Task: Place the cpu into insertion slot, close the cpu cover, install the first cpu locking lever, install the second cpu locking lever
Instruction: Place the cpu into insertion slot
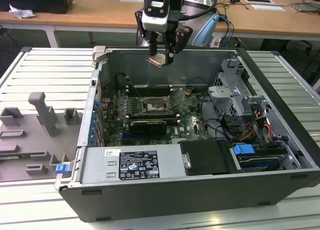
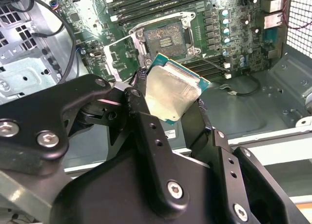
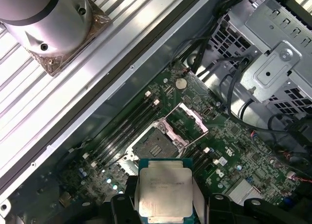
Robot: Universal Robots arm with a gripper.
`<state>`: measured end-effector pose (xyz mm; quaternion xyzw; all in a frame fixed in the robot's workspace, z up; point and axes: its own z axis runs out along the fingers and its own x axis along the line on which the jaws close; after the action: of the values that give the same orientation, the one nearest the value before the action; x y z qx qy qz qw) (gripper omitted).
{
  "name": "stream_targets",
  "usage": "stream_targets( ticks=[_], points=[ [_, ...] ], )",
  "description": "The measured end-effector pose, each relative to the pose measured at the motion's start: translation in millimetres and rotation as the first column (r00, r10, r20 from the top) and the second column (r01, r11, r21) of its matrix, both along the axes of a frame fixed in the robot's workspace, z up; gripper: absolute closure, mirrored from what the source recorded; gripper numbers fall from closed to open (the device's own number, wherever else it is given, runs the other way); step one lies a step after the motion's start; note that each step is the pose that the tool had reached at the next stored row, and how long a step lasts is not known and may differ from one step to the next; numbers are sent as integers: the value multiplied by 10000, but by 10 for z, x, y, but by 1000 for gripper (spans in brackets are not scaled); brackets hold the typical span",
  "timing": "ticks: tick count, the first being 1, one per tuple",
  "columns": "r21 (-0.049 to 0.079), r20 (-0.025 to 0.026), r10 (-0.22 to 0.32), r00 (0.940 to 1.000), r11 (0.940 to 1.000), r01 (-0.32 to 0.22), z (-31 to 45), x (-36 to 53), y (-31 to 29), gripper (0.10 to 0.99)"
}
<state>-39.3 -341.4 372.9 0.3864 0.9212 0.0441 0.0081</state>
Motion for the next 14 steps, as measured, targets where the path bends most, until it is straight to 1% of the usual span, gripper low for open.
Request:
stream_targets(
  ticks=[10,14],
  points=[
    [0,0,-427,9991,9991,427,0,0,0,557],
    [0,0,-725,9974,9974,725,0,0,0,557]
  ],
)
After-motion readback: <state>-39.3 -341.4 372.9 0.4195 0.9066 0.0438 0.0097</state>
